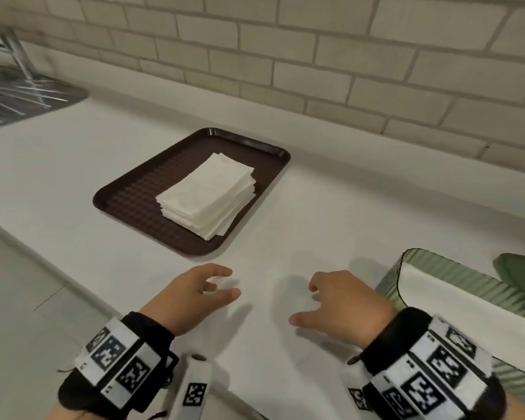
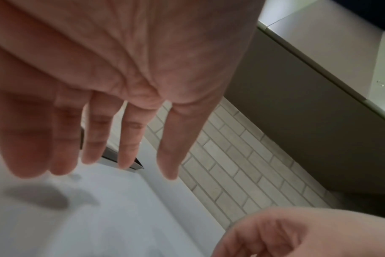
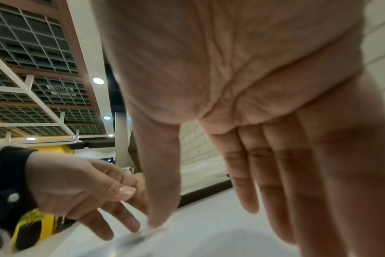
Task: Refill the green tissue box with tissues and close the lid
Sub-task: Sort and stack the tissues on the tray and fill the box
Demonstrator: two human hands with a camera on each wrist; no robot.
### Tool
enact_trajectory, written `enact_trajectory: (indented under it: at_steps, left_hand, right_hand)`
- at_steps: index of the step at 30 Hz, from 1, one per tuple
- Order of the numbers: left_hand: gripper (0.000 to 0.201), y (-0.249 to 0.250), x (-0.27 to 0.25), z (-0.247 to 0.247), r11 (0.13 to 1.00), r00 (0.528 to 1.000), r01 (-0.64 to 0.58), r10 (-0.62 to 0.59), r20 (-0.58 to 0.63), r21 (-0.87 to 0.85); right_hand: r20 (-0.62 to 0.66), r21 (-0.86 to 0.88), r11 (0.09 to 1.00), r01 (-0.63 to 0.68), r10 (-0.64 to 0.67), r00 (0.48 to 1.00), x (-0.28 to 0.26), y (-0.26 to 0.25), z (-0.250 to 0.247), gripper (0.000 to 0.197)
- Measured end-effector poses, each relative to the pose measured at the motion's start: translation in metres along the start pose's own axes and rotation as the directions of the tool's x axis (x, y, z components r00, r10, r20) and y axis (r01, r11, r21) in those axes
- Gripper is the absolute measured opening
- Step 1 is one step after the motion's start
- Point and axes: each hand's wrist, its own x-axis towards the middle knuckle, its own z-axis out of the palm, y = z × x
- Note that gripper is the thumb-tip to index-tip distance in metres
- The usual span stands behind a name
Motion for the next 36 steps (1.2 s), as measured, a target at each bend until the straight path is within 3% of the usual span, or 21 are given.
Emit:
enact_trajectory:
  at_steps: [3,8,11,15,23,26,30,32,34,36]
  left_hand:
    - [0.040,-0.005,0.002,-0.002,0.999,0.999,0.023,-0.023,0.025,-0.024]
    - [0.041,-0.013,0.009,-0.007,0.993,0.997,0.041,-0.033,0.067,-0.115]
    - [0.041,-0.016,0.013,-0.008,0.987,0.996,0.018,-0.003,0.092,-0.160]
    - [0.046,-0.011,0.018,-0.003,0.983,0.992,-0.011,0.033,0.119,-0.183]
    - [0.080,0.006,0.033,0.006,0.994,0.979,-0.105,0.098,0.179,0.028]
    - [0.079,0.011,0.038,0.004,0.996,0.980,-0.080,0.071,0.183,0.040]
    - [0.029,0.011,0.039,-0.001,0.977,0.962,-0.176,0.197,0.187,-0.121]
    - [0.020,0.014,0.036,-0.001,0.944,0.957,-0.193,0.242,0.163,-0.268]
    - [0.018,0.019,0.034,-0.001,0.884,0.951,-0.189,0.274,0.146,-0.427]
    - [0.018,0.027,0.033,0.002,0.796,0.946,-0.168,0.296,0.132,-0.582]
  right_hand:
    - [0.116,-0.107,0.993,-0.051,0.063,0.991,0.009,-0.012,0.006,0.072]
    - [0.137,-0.181,0.971,-0.155,0.181,0.974,0.022,-0.021,0.016,0.092]
    - [0.155,-0.173,0.966,-0.191,0.218,0.963,0.024,-0.024,0.014,0.085]
    - [0.173,-0.180,0.968,-0.173,0.204,0.963,0.024,-0.020,0.016,0.055]
    - [0.091,0.141,0.989,-0.048,0.035,0.995,0.014,-0.011,0.028,0.052]
    - [0.027,0.242,0.970,0.030,-0.037,0.999,0.007,-0.006,0.032,0.047]
    - [-0.068,0.575,0.815,0.071,-0.039,0.997,-0.007,0.007,0.032,0.056]
    - [-0.093,0.727,0.683,0.074,-0.008,0.996,-0.015,0.016,0.028,0.060]
    - [-0.112,0.858,0.505,0.088,0.018,0.993,-0.023,0.027,0.023,0.063]
    - [-0.150,0.954,0.267,0.136,0.035,0.988,-0.029,0.039,0.019,0.070]
